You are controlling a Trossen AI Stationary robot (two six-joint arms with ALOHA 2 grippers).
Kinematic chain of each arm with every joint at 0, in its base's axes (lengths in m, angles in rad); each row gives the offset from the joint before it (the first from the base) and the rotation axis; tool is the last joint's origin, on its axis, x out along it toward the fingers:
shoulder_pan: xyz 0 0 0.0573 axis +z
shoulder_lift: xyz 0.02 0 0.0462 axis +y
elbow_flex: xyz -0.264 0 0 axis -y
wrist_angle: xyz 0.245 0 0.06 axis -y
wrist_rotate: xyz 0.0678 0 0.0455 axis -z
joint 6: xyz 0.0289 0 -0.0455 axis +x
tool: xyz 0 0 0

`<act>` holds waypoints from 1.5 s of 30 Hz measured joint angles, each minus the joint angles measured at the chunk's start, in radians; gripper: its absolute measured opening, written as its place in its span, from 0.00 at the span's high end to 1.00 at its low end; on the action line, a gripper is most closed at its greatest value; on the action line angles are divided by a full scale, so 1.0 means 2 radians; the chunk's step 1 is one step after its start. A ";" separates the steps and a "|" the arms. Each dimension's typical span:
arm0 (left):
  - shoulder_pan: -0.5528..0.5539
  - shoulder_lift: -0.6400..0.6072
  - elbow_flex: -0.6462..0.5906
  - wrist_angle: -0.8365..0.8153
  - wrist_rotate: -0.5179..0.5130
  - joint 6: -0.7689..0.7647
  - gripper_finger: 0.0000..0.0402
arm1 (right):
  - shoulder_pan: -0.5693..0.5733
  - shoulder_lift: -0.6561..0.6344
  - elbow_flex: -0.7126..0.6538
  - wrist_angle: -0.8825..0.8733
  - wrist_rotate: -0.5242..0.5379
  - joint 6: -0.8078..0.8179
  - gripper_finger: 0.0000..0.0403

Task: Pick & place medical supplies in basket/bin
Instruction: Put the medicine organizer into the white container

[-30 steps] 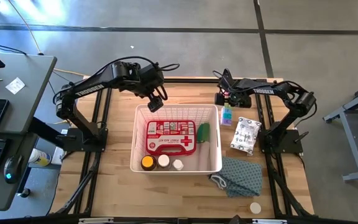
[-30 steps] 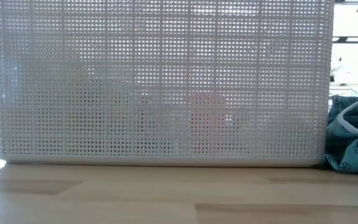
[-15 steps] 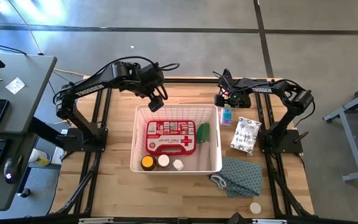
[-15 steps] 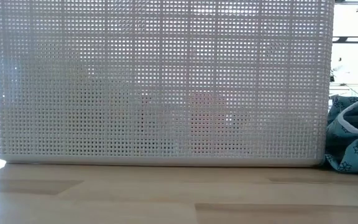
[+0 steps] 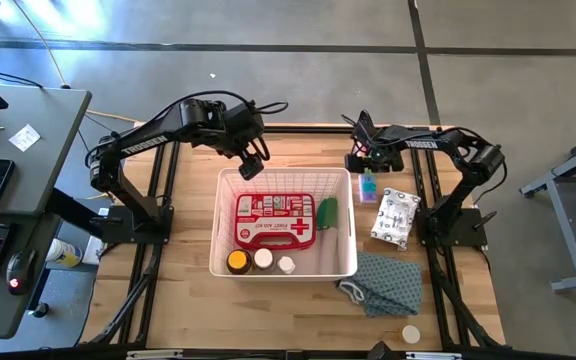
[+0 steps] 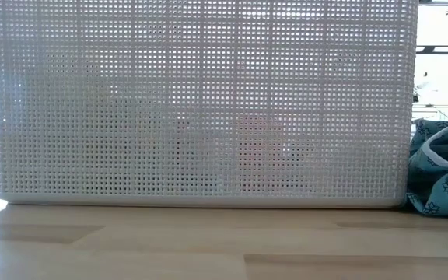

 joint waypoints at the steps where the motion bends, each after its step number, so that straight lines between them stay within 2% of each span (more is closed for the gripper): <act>1: 0.000 0.000 0.000 0.000 0.000 0.000 0.04 | 0.000 0.000 0.000 0.000 -0.005 -0.006 0.51; 7: 0.000 0.000 0.000 0.000 0.000 0.001 0.04 | 0.000 -0.028 0.000 -0.020 -0.016 -0.037 0.51; 15: 0.000 0.000 0.000 0.001 0.000 0.005 0.04 | -0.001 -0.170 0.001 -0.034 -0.002 -0.076 0.49; 22: 0.000 0.000 0.000 0.001 0.000 0.018 0.04 | 0.014 -0.301 0.011 0.029 -0.089 -0.105 0.50; 26: 0.000 0.000 0.004 -0.003 0.001 0.022 0.04 | 0.053 -0.327 0.074 0.041 -0.094 -0.156 0.50; 29: 0.000 0.001 0.032 -0.001 -0.012 0.023 0.04 | 0.092 -0.317 0.147 0.039 -0.058 -0.203 0.50; 33: 0.000 0.000 0.093 0.016 -0.022 0.046 0.04 | 0.137 -0.270 0.247 0.011 -0.015 -0.260 0.50; 40: 0.000 -0.001 0.242 0.047 -0.023 0.066 0.04 | 0.197 -0.150 0.377 -0.079 -0.011 -0.323 0.50; 45: 0.007 -0.024 0.219 0.093 -0.006 0.072 0.04 | 0.242 -0.070 0.410 -0.076 0.005 -0.411 0.50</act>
